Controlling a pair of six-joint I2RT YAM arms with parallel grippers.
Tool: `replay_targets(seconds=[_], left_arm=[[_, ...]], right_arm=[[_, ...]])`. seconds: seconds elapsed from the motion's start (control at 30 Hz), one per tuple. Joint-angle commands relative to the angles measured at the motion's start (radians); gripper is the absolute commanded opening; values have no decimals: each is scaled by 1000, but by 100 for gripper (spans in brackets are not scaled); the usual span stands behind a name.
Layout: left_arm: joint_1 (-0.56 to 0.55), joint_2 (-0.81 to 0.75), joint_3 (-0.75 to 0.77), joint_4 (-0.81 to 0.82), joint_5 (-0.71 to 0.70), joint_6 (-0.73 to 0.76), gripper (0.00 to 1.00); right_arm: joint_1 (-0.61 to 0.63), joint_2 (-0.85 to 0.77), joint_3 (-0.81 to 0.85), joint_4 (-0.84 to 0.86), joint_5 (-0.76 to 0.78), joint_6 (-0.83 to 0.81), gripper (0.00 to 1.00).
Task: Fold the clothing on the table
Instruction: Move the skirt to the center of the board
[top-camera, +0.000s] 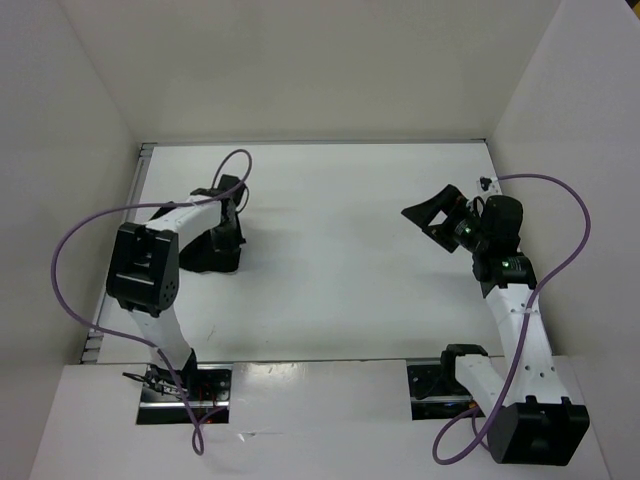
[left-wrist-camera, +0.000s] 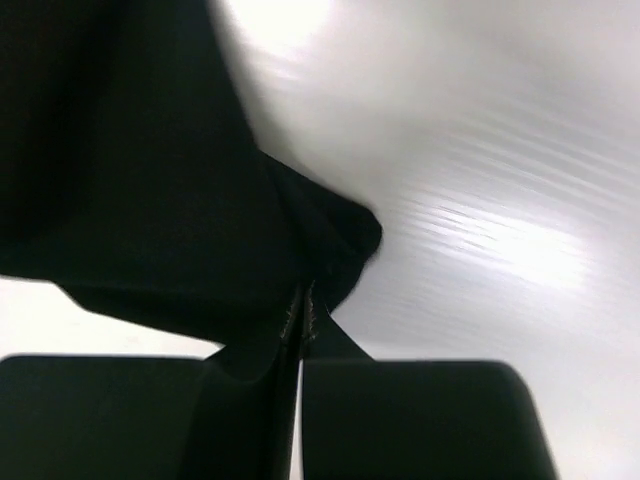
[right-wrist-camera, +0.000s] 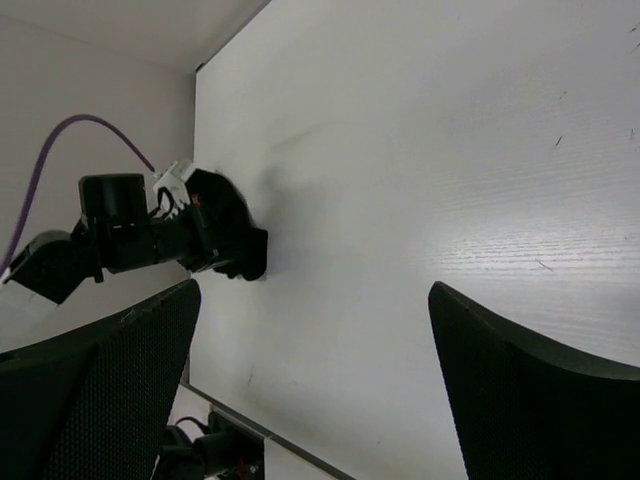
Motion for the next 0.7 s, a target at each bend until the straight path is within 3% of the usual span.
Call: replay_targets(seconds=[0.0,0.1,0.17,0.53,0.67], left_arm=[[-116,-63,207,-34,153,59,0],[-171,-131,373,-53,260,112,0],[-180,-188,405,-53,336,123,0],[-131,-313,346,-74,403,113,0],[-122,-291,323,-83,376,103,0]], right_arm=[[-9,-22,4,-7,-18,-27,99],[-9,-22,-5,-7,-27,-18,99],[-9,-22,-5,-7,-27,-18,99],[-9,-2,-24,22,-56,-8,99],[-9,7,-24,31,-56,1,99]])
